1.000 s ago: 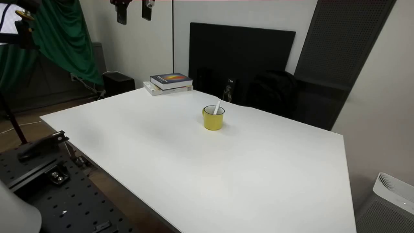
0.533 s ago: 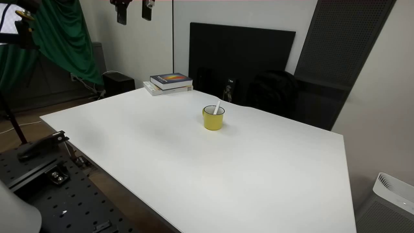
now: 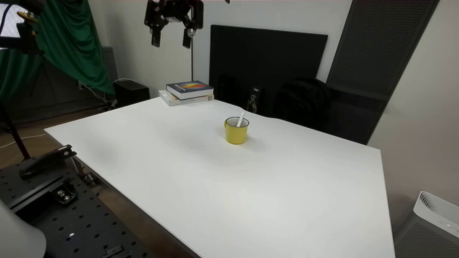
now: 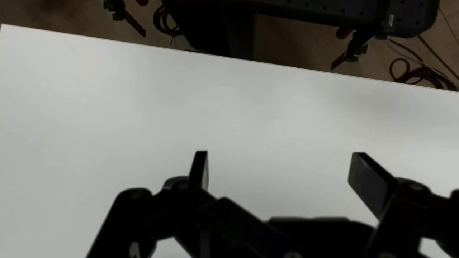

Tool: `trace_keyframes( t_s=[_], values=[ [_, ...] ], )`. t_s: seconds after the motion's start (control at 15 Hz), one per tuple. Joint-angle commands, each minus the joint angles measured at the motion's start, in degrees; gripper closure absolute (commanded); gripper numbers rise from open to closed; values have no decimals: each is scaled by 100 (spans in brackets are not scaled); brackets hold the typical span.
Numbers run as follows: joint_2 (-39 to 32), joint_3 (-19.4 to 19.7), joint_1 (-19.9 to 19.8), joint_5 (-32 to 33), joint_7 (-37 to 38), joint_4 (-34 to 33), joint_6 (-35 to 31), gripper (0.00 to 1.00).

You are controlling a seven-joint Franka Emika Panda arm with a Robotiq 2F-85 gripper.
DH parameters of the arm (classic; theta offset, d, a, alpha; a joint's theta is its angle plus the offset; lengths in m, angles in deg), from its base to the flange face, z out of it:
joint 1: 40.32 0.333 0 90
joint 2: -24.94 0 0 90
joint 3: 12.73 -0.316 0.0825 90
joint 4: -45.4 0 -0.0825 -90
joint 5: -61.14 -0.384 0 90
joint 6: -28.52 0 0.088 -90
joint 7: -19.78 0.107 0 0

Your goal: Take the pen out of the cup, put it on the table then put it back in the cup

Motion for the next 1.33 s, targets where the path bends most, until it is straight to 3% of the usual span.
trace_keyframes(
  t_s=[0.0, 0.47, 1.27],
  values=[
    [-1166, 276, -37, -54, -557, -1083, 212, 0],
    [-2962, 550, -136, 2, -960, -3151, 676, 0],
    [-5418, 850, -268, 121, -898, -6343, 1909, 0]
  ],
)
